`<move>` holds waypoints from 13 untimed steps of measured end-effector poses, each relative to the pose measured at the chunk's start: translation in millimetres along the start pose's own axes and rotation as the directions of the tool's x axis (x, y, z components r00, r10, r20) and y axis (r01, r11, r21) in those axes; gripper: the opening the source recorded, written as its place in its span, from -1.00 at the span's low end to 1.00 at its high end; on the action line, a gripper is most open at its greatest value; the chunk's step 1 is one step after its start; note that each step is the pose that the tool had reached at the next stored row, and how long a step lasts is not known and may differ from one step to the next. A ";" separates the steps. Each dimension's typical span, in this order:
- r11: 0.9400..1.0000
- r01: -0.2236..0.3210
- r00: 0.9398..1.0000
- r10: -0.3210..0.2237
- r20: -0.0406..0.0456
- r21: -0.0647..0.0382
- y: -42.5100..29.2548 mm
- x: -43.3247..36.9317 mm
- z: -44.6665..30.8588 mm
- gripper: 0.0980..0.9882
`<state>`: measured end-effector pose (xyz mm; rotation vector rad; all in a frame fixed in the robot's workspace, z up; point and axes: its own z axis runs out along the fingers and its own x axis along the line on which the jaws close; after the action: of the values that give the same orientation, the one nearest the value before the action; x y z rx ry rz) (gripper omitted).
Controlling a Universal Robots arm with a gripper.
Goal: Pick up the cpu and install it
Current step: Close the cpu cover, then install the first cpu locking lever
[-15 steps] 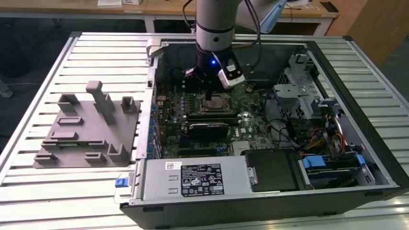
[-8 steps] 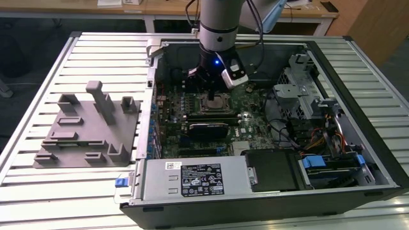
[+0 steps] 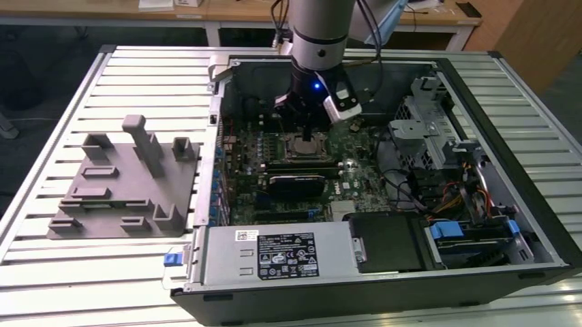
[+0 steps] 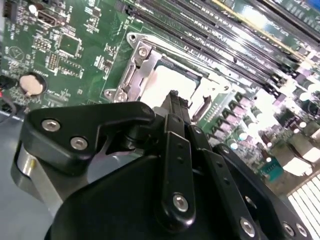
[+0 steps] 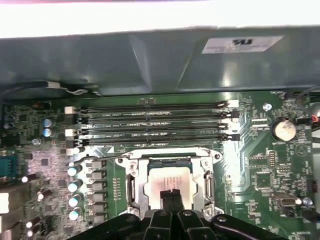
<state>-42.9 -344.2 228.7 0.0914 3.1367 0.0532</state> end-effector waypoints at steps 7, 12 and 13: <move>1.000 0.000 1.000 0.000 0.000 -0.001 0.3 0.0 -8.8 -0.98; 1.000 0.000 1.000 0.000 0.000 -0.001 0.3 0.0 -9.0 -0.98; 1.000 0.000 1.000 0.000 0.000 -0.001 0.3 0.0 -9.0 -0.98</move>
<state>-42.9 -344.2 237.7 0.0913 3.1366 0.0544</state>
